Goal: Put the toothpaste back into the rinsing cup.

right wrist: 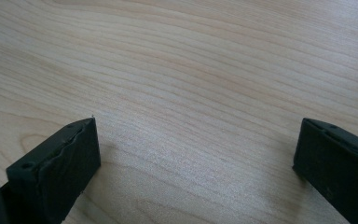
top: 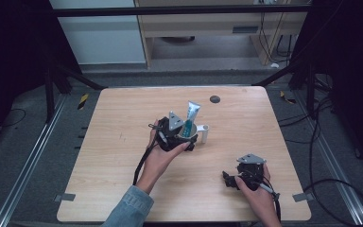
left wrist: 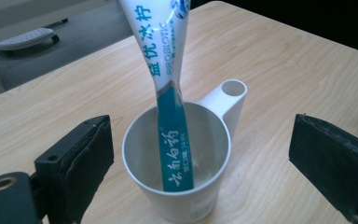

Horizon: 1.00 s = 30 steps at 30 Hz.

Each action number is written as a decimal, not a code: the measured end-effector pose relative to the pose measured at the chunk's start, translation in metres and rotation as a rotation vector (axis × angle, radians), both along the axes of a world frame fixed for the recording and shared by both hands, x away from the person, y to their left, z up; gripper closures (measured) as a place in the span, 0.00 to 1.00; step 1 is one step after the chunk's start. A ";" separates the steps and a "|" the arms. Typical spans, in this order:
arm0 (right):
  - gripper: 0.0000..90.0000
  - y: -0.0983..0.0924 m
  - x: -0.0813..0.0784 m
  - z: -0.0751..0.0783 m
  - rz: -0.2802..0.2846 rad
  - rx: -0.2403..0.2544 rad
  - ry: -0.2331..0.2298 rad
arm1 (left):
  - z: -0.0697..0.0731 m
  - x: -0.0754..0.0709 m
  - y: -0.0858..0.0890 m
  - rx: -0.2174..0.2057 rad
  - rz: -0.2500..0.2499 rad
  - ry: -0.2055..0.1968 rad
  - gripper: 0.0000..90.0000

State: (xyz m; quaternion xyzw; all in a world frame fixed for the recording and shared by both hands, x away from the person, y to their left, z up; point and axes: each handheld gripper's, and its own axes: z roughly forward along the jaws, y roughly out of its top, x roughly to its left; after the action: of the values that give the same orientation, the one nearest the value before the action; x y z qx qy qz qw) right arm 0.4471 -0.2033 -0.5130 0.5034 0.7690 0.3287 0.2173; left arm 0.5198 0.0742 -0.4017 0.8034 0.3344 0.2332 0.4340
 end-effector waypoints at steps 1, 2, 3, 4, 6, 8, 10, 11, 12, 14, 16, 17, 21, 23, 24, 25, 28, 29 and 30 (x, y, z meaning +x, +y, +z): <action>0.01 0.000 0.000 0.000 0.000 0.000 0.000 | 0.000 -0.002 0.001 0.004 -0.007 -0.001 0.06; 0.01 0.000 0.000 0.000 0.000 0.000 0.000 | 0.001 -0.003 0.002 0.011 -0.011 -0.004 0.06; 0.01 0.000 0.000 0.000 0.000 0.000 0.000 | 0.001 -0.004 0.003 0.019 -0.012 -0.004 0.06; 0.01 0.000 0.000 0.000 0.000 0.000 0.000 | 0.001 -0.006 0.004 0.015 -0.017 -0.003 0.06; 0.01 0.000 0.000 0.000 0.000 0.000 0.000 | 0.001 -0.007 0.007 0.015 -0.028 0.009 0.06; 0.01 0.000 0.000 0.000 0.000 0.000 0.000 | -0.001 -0.009 0.010 0.024 -0.033 0.021 0.06; 0.01 0.000 0.000 0.000 0.000 0.000 0.000 | -0.003 -0.012 0.013 0.045 -0.040 0.022 0.06; 0.01 0.000 0.000 0.000 0.000 0.000 0.000 | -0.003 -0.013 0.014 0.052 -0.044 0.022 0.06; 0.01 0.000 0.000 0.000 0.000 0.000 0.000 | -0.004 -0.015 0.016 0.061 -0.047 0.025 0.06; 0.01 0.000 0.000 0.000 0.000 0.000 0.000 | -0.006 -0.018 0.020 0.068 -0.051 0.027 0.06; 0.01 0.000 0.000 0.000 0.000 0.000 0.000 | -0.009 -0.020 0.024 0.079 -0.050 0.034 0.06; 0.01 0.000 0.000 0.000 0.000 0.000 0.000 | -0.010 -0.021 0.026 0.078 -0.049 0.035 0.06; 0.01 0.000 0.000 0.000 0.000 0.000 0.000 | -0.014 -0.023 0.035 0.087 -0.037 0.039 0.05; 0.01 0.000 0.000 0.000 0.000 0.000 0.000 | -0.017 -0.024 0.039 0.086 -0.032 0.044 0.05; 0.01 0.000 0.000 0.000 0.000 0.000 0.000 | -0.018 -0.024 0.042 0.089 -0.029 0.048 0.05; 0.01 0.000 0.000 0.000 0.000 0.000 0.000 | -0.019 -0.024 0.044 0.091 -0.026 0.051 0.05; 0.01 0.000 0.000 0.000 0.000 0.000 0.000 | -0.024 -0.023 0.052 0.088 -0.011 0.061 0.05; 0.01 0.000 0.000 0.000 0.000 0.000 0.000 | -0.026 -0.023 0.055 0.091 -0.006 0.065 0.05; 0.01 0.000 0.000 0.000 0.000 0.000 0.000 | -0.027 -0.023 0.058 0.084 -0.001 0.066 0.05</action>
State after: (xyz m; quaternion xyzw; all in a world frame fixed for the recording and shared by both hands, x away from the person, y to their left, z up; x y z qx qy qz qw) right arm 0.4470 -0.2033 -0.5130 0.5035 0.7689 0.3287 0.2174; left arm 0.4970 0.1318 -0.4291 0.8285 0.3379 0.2200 0.3886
